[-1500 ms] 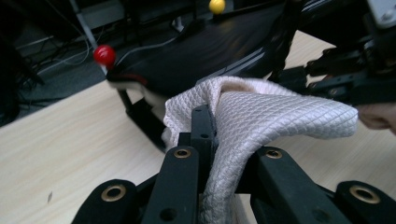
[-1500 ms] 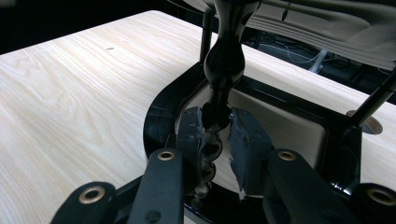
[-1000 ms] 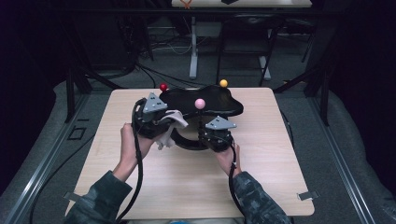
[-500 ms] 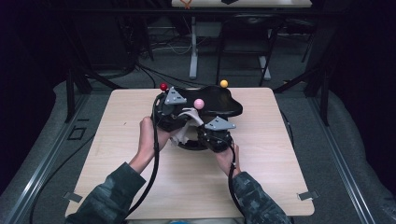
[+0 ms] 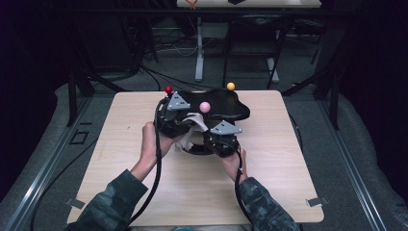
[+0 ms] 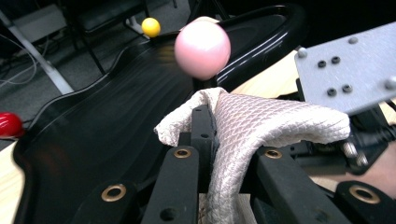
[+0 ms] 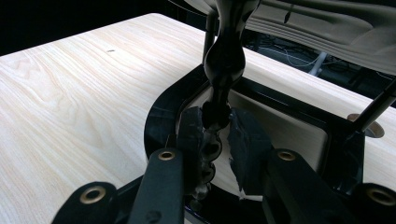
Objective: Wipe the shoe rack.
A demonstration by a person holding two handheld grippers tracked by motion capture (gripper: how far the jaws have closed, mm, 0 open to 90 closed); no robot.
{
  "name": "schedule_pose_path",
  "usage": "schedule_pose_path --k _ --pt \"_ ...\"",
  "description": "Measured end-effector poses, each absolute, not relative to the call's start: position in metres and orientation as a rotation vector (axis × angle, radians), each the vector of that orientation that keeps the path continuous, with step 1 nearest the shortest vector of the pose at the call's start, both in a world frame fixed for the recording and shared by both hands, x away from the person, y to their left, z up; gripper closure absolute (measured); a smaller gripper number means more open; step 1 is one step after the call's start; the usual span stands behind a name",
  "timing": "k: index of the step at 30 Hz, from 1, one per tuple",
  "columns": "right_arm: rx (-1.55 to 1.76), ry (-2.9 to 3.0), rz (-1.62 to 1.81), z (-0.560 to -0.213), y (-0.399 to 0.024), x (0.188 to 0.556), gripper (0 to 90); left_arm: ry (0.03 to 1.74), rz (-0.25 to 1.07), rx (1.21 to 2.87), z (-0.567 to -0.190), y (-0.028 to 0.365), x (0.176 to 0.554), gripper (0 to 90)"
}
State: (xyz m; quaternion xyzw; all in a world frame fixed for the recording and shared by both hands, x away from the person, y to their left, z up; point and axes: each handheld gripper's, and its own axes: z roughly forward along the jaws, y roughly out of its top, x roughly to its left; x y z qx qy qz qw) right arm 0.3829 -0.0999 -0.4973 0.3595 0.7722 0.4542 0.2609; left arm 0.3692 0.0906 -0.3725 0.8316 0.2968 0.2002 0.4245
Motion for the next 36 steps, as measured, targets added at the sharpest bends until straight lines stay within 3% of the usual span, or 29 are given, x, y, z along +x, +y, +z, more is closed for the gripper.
schedule_pose_path --k 18,36 --pt "0.991 2.086 1.202 -0.496 -0.101 0.382 74.5 0.845 0.593 1.994 -0.376 0.158 0.35 82.9" --pt "1.067 2.045 1.133 -0.495 -0.129 0.381 75.6 0.945 0.583 1.996 -0.404 0.164 0.382 82.8"
